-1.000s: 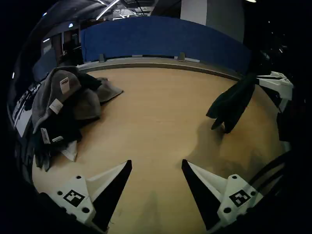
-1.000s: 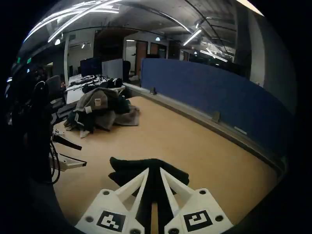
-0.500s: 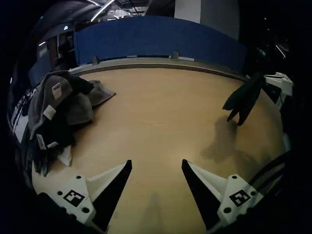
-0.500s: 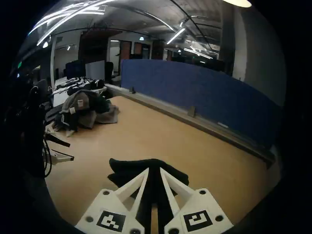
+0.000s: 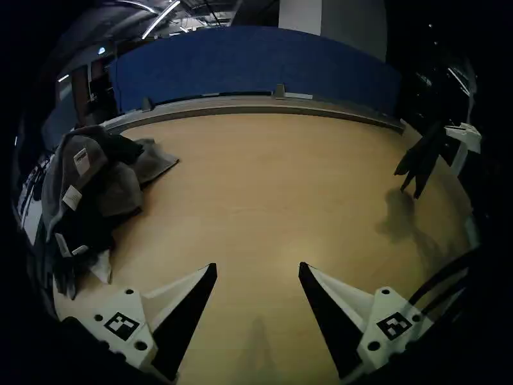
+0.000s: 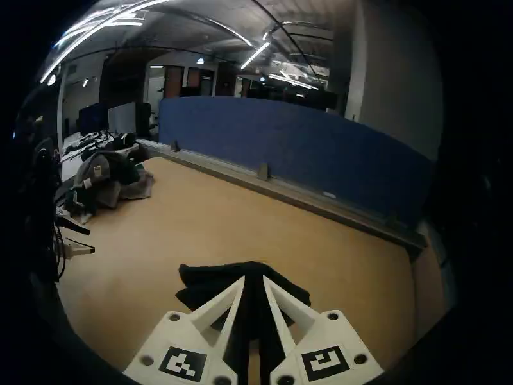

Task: Fold towel

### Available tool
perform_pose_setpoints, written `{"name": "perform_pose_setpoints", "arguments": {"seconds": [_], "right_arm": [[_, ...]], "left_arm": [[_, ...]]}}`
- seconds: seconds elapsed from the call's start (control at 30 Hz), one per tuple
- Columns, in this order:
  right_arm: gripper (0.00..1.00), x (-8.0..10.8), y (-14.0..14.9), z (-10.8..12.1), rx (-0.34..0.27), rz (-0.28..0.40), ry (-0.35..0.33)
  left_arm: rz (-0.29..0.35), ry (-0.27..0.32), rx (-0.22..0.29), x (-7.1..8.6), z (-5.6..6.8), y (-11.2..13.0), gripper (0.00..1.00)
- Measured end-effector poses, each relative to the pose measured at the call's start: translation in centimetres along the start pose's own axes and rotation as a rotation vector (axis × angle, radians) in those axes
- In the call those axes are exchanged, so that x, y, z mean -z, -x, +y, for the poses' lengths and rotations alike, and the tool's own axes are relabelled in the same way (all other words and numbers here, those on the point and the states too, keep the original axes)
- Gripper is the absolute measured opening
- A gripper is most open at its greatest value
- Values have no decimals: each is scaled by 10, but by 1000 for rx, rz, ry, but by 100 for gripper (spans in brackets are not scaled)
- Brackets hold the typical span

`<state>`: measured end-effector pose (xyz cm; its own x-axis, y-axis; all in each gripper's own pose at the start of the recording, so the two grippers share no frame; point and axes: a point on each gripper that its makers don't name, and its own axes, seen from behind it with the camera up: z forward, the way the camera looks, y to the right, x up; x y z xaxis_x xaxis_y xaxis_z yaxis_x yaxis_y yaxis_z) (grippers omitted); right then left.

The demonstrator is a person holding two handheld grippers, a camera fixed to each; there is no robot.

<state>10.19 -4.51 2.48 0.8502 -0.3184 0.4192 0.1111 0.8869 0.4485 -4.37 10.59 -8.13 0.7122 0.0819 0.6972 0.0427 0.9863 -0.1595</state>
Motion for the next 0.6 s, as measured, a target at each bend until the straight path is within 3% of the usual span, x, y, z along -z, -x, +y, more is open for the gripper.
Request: {"name": "perform_pose_setpoints", "arguments": {"seconds": [0.27,0.6], "right_arm": [[5,5,13,46,-8,-23,56],[5,-10,23,75,-27,-38,83]], "left_arm": [[-7,-1,-9,-3,2,1,95],[-12,-7,-10,-3,-1,1,95]]}}
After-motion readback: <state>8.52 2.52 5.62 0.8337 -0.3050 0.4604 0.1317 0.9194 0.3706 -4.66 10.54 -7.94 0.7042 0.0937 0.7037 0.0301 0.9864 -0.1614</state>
